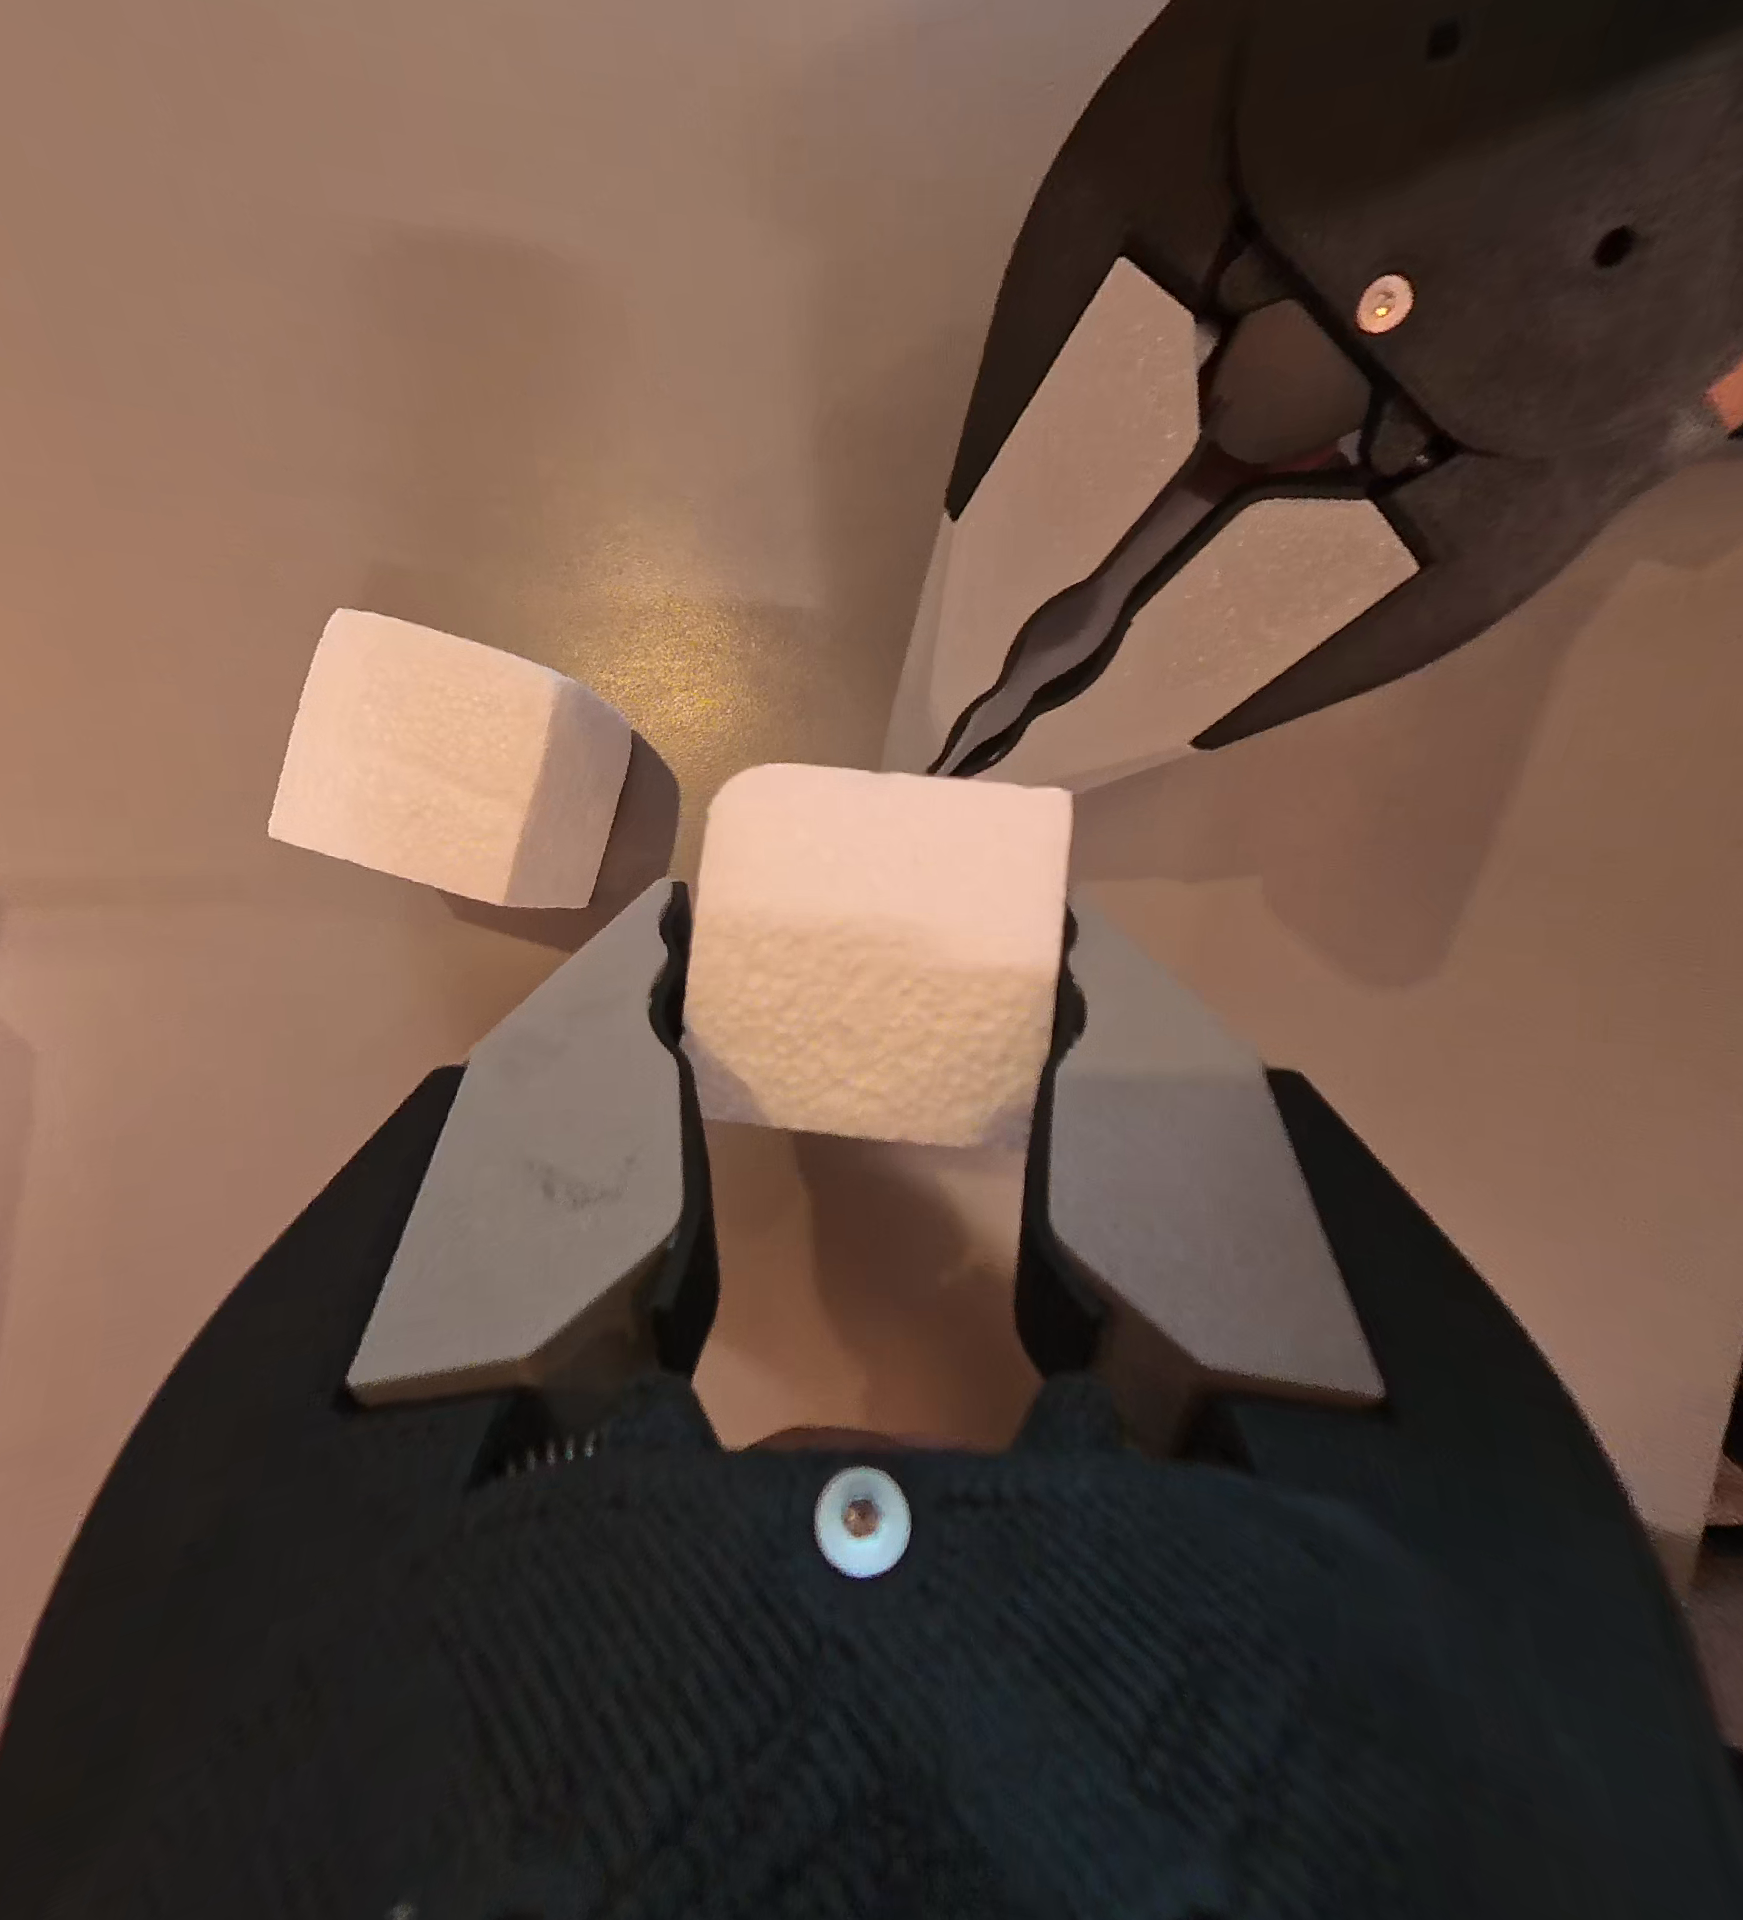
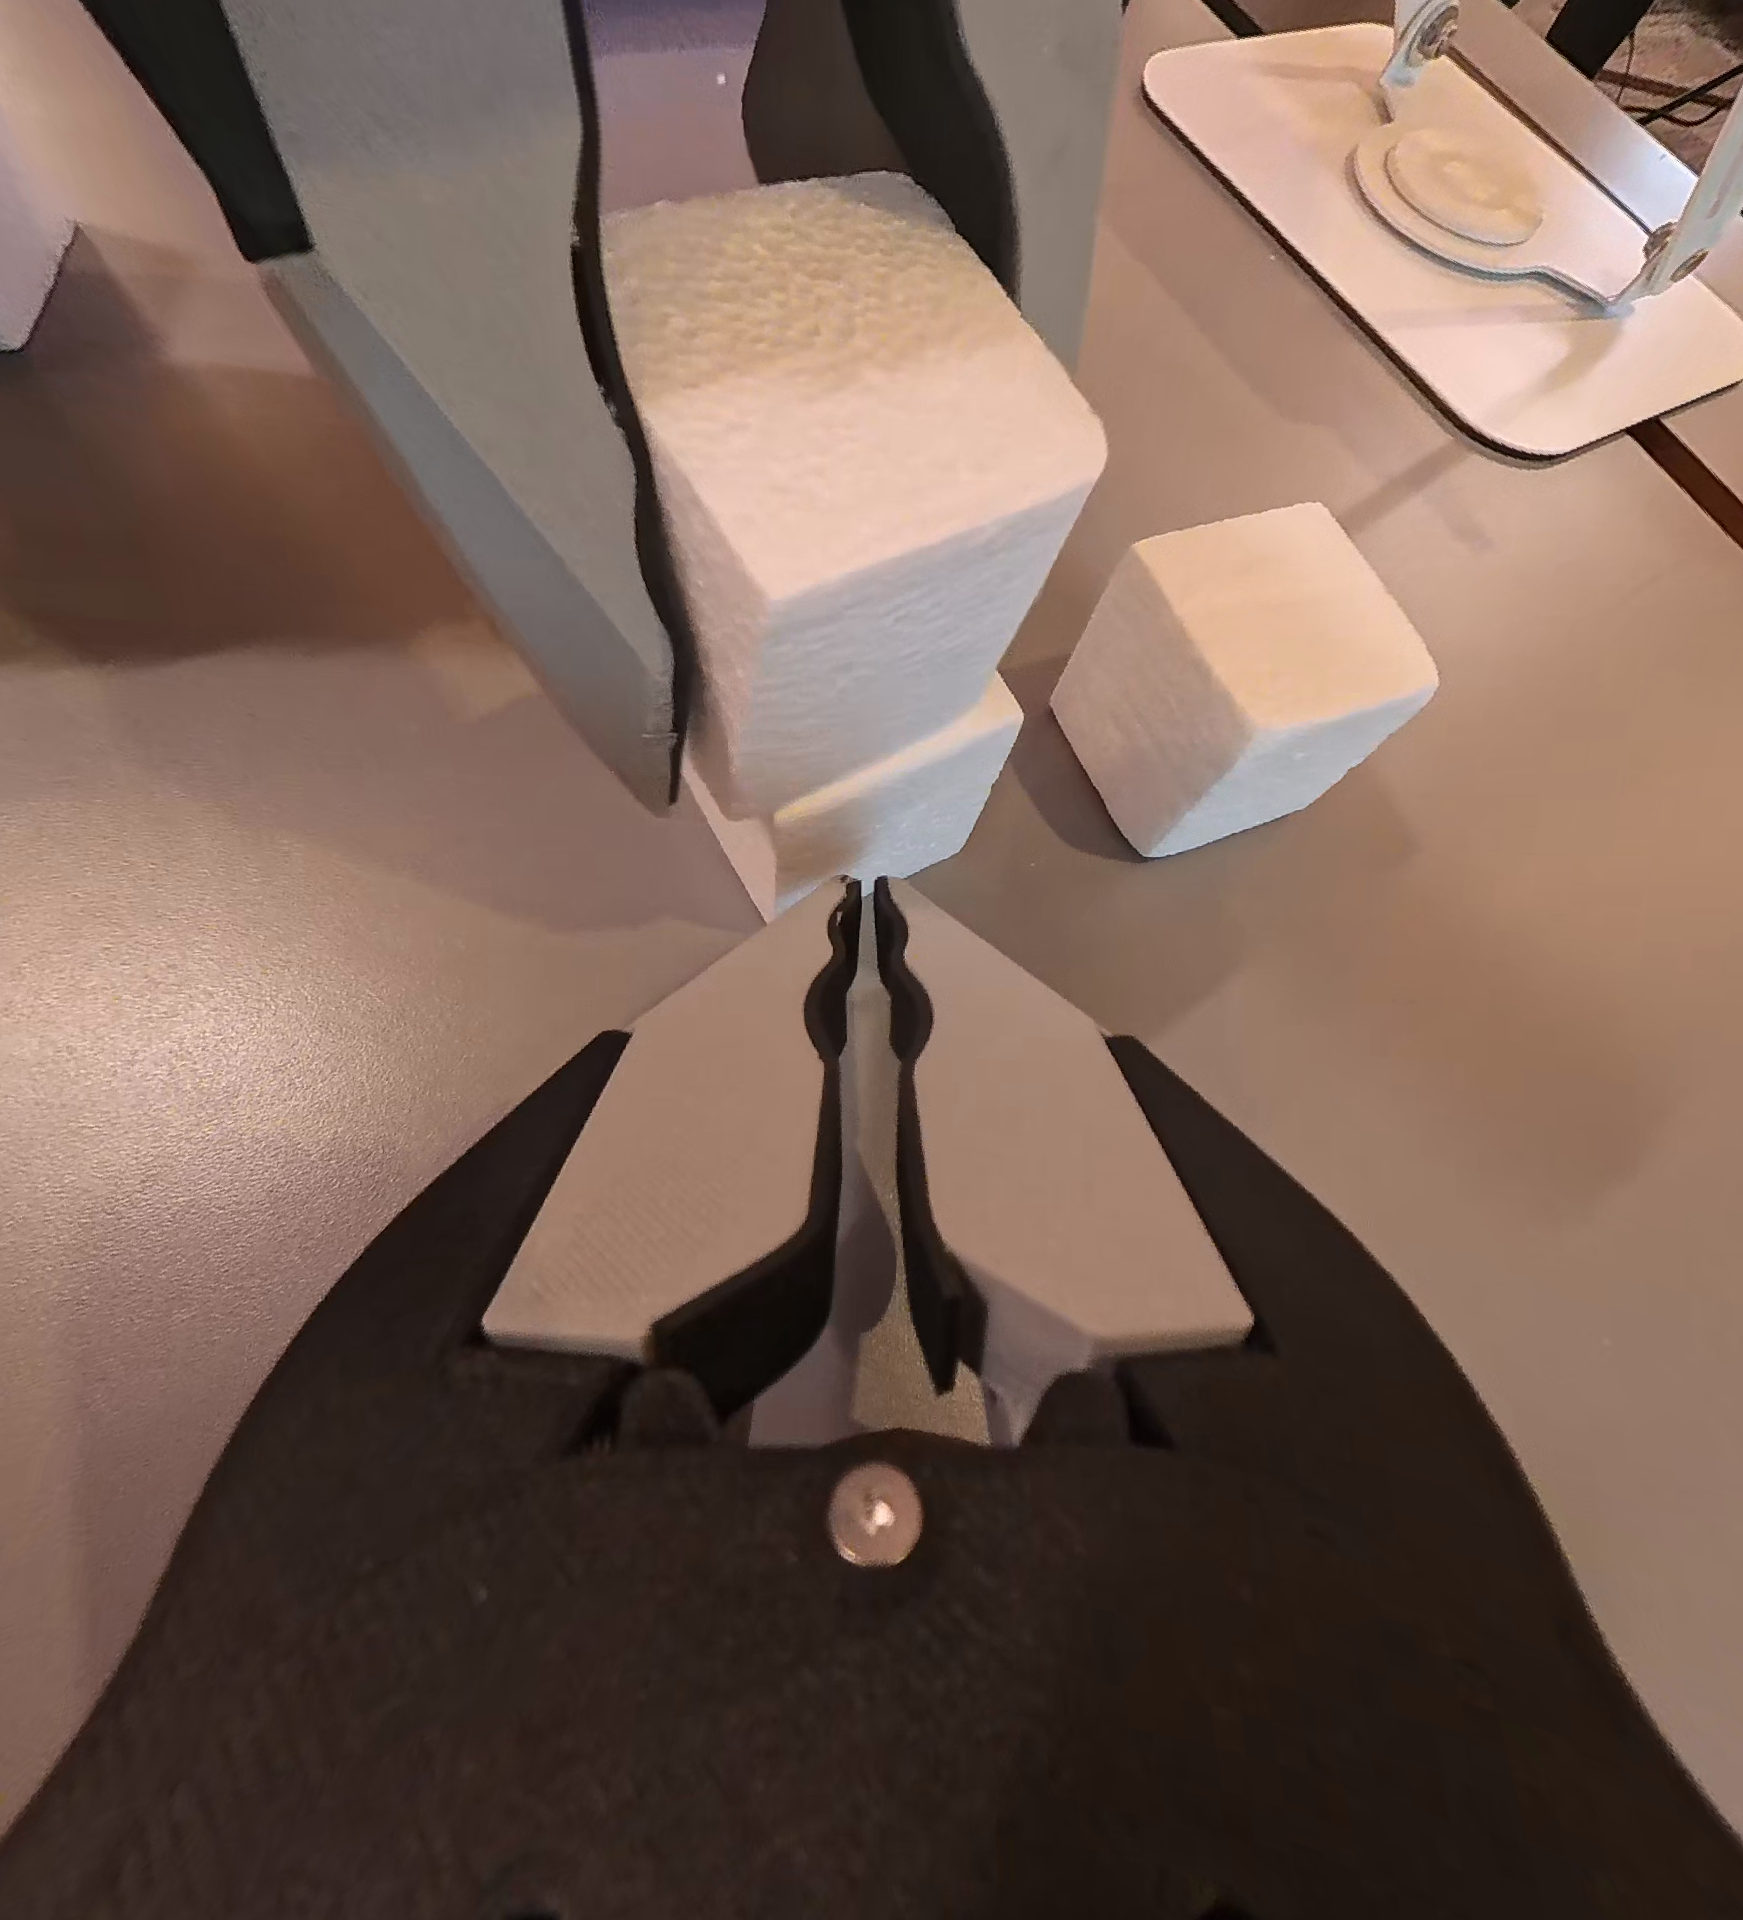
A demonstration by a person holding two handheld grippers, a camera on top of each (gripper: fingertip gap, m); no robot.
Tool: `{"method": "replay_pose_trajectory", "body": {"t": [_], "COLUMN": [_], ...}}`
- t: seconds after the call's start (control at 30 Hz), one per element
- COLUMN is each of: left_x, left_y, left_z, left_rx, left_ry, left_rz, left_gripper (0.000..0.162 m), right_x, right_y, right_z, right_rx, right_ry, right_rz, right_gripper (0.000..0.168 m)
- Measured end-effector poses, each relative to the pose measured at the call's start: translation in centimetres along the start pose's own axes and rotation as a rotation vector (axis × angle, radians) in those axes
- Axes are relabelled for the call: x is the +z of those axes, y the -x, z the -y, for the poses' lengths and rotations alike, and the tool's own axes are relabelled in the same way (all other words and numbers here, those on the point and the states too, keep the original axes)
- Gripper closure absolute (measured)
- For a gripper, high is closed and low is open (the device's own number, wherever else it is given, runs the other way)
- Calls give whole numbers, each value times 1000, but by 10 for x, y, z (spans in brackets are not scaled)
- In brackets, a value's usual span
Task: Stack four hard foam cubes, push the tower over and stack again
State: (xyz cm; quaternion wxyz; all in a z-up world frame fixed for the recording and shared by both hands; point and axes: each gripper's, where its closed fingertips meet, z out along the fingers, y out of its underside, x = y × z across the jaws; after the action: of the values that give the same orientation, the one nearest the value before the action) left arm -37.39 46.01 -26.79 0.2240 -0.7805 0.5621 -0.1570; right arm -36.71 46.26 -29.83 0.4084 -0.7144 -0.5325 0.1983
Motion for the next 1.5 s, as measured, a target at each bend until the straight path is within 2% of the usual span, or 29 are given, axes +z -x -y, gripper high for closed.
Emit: {"method": "replay_pose_trajectory", "body": {"t": [0.23,0.53,0.83,1.5], "left_x": [4,4,1,5], "left_y": [-1,3,5,12], "left_z": [-2,3,10,4], "left_rx": [42,23,81,93], "left_ry": [29,-31,-68,-74], "left_rz": [-15,-35,-65,-86], "left_gripper": [95,94,94,95], "right_x": [0,0,0,0], "right_y": [-1,1,2,4], "right_z": [0,1,1,2], "right_rx": [4,-4,3,6], "right_ry": [-4,-3,-8,-10], "right_rz": [0,4,13,23], "right_gripper": [167,166,164,161]}}
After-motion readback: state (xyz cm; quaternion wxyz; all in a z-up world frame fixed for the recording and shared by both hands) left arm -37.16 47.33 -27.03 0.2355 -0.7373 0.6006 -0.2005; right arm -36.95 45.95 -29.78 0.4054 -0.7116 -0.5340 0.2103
